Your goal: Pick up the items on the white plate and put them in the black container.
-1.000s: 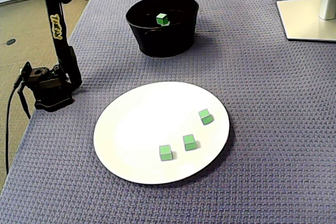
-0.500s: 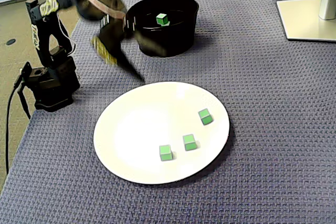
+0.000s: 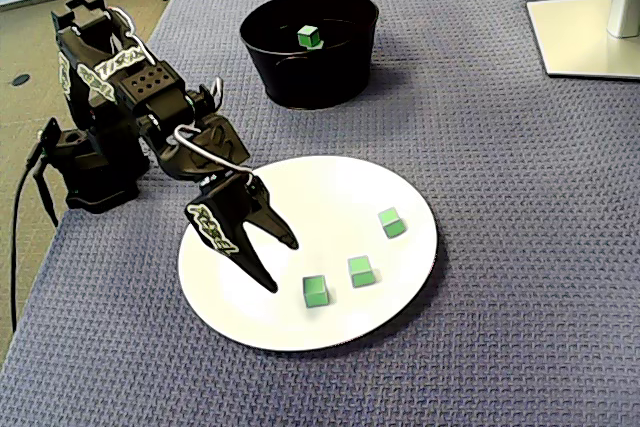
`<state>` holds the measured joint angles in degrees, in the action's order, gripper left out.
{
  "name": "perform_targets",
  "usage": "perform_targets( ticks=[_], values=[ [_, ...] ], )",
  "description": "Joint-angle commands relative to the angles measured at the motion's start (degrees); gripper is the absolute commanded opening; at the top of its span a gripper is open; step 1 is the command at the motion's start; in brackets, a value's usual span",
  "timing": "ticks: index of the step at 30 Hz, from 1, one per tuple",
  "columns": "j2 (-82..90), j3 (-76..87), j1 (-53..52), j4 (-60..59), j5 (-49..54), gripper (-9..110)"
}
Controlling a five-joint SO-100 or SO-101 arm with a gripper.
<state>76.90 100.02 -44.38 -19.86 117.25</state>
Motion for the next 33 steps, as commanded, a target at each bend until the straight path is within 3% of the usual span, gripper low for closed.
perform_targets(
  ticks=[1, 7, 13, 33],
  values=[
    [-0.3, 0.8, 0.8, 3.3, -1.1, 36],
    [-2.3, -0.5, 3.3, 6.2, -8.3, 35],
    [-5.2, 2.5, 3.3, 17.7, -11.1, 35],
    [-7.8, 5.7, 2.5, 23.5, -14.7, 34]
  ],
)
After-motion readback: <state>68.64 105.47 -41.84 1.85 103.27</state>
